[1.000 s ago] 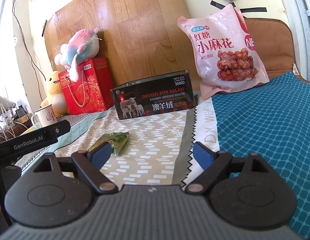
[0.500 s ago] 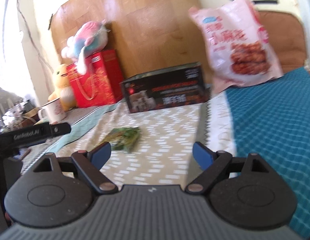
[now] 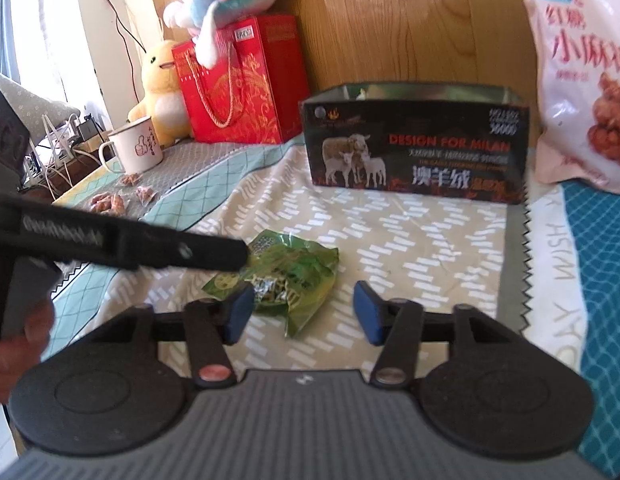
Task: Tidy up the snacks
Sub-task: 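Close both grippers on the green printed bag, then carry the green printed bag over the black box and open both grippers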
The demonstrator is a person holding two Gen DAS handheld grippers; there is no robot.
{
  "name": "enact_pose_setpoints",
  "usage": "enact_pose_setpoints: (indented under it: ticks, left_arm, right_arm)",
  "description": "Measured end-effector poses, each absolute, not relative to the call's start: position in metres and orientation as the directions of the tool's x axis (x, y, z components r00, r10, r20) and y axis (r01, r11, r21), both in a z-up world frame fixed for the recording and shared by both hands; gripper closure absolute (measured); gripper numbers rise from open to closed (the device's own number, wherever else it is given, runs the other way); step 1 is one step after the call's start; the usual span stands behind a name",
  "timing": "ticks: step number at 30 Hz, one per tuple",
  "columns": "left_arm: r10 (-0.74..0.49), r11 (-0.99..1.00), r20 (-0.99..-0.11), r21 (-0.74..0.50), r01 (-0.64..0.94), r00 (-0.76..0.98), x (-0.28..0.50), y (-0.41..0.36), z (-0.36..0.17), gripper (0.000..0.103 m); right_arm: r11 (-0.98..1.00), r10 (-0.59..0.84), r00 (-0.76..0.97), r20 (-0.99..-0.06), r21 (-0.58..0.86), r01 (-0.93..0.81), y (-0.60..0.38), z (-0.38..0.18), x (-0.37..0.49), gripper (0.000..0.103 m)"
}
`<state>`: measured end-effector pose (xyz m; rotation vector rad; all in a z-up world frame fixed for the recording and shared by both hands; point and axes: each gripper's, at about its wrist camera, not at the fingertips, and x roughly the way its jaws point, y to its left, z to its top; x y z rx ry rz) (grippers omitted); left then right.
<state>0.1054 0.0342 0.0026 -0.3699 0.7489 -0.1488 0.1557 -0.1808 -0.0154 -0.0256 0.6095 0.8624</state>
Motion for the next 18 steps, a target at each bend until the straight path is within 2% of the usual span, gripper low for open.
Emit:
enact_pose_setpoints:
  ticks: [3,6,7,9,10,14,16,18]
  left_arm:
    - [-0.293,0.901,-0.61,-0.433,-0.001,0.737,0.108,0.038,-0.001,0.033]
    - [-0.274,0.912,-0.604,-0.411,0.001,0.749,0.108,0.032,-0.001,0.034]
    - [-0.281,0.908,-0.593,-0.42,0.008,0.754,0.108,0.031,-0.001,0.036]
    - [-0.339,0.883,-0.564,-0.467,0.048,0.753,0.109,0.031,0.003,0.062]
    - [-0.369,0.868,-0.551,-0.491,0.067,0.748,0.111,0.029,0.004,0.066]
    - [-0.353,0.88,-0.53,-0.469,0.08,0.771,0.114,0.015,0.013,0.068]
    - [-0.379,0.86,-0.509,-0.502,0.091,0.772,0.117,0.017,0.019,0.067]
    - [-0.382,0.841,-0.489,-0.536,0.076,0.784,0.117,0.025,0.024,0.057]
  right_arm:
    - [0.641,0.723,0.472,-0.504,0.234,-0.731,-0.177,-0.016,0.155,0.065]
    - [0.612,0.766,0.422,-0.484,0.351,-0.708,-0.184,-0.018,0.163,0.077]
    - [0.598,0.784,0.4,-0.475,0.406,-0.691,-0.188,-0.02,0.167,0.077]
    - [0.593,0.798,0.397,-0.453,0.473,-0.652,-0.198,-0.022,0.17,0.079]
    - [0.59,0.802,0.398,-0.444,0.492,-0.64,-0.201,-0.022,0.171,0.08]
    - [0.558,0.829,0.395,-0.395,0.564,-0.608,-0.211,-0.016,0.169,0.084]
    - [0.533,0.845,0.391,-0.364,0.621,-0.574,-0.22,-0.015,0.173,0.085]
    - [0.491,0.866,0.383,-0.322,0.695,-0.525,-0.231,-0.015,0.183,0.085]
